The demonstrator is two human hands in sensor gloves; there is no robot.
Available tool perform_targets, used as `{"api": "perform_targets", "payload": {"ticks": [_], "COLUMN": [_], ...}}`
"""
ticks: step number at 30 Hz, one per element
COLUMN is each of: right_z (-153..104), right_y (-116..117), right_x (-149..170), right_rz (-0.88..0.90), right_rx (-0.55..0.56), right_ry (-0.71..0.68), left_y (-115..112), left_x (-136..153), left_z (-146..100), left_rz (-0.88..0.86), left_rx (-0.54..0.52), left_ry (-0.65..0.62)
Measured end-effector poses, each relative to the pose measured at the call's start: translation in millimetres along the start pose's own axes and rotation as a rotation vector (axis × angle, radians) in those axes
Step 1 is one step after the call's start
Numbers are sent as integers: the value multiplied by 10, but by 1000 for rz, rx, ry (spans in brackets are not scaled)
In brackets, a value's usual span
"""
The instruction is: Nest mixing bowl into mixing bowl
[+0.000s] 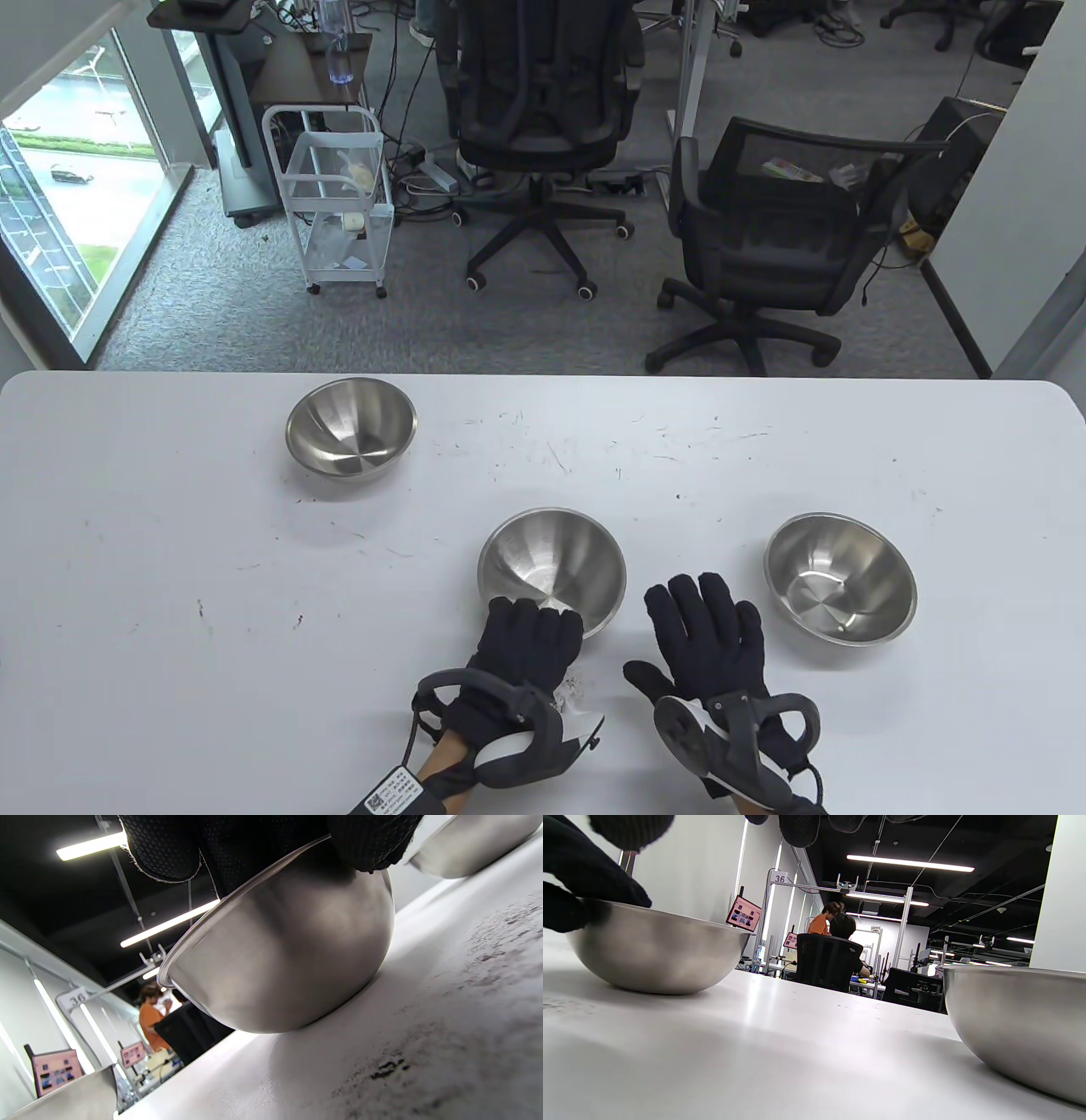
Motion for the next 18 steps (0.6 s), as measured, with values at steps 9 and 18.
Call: {"api": "perform_targets", "payload": {"ticks": [9, 18], "right_z": [3, 5], "right_y": [0, -4], "right_x": [-2, -13], "right_rz": [-2, -10], "right_rx": [-6, -9], "right_ry": [-1, -3], "left_y": [29, -14], "left_x": [135, 540], "left_z": [-64, -203], "left_rz": [-9, -78], "left_rx": [6, 45], "left_ry": [8, 102]}}
Point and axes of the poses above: the tracker on the back of each hand, its own x axis roughly to the little-finger side, its own z axis roughly from the wrist to the fingertips, y = z × x, the point moved 5 cm from there along z, roughly from the wrist to the fingertips, and after that the axes turned 5 degrees about z, right-handed, at the moved point
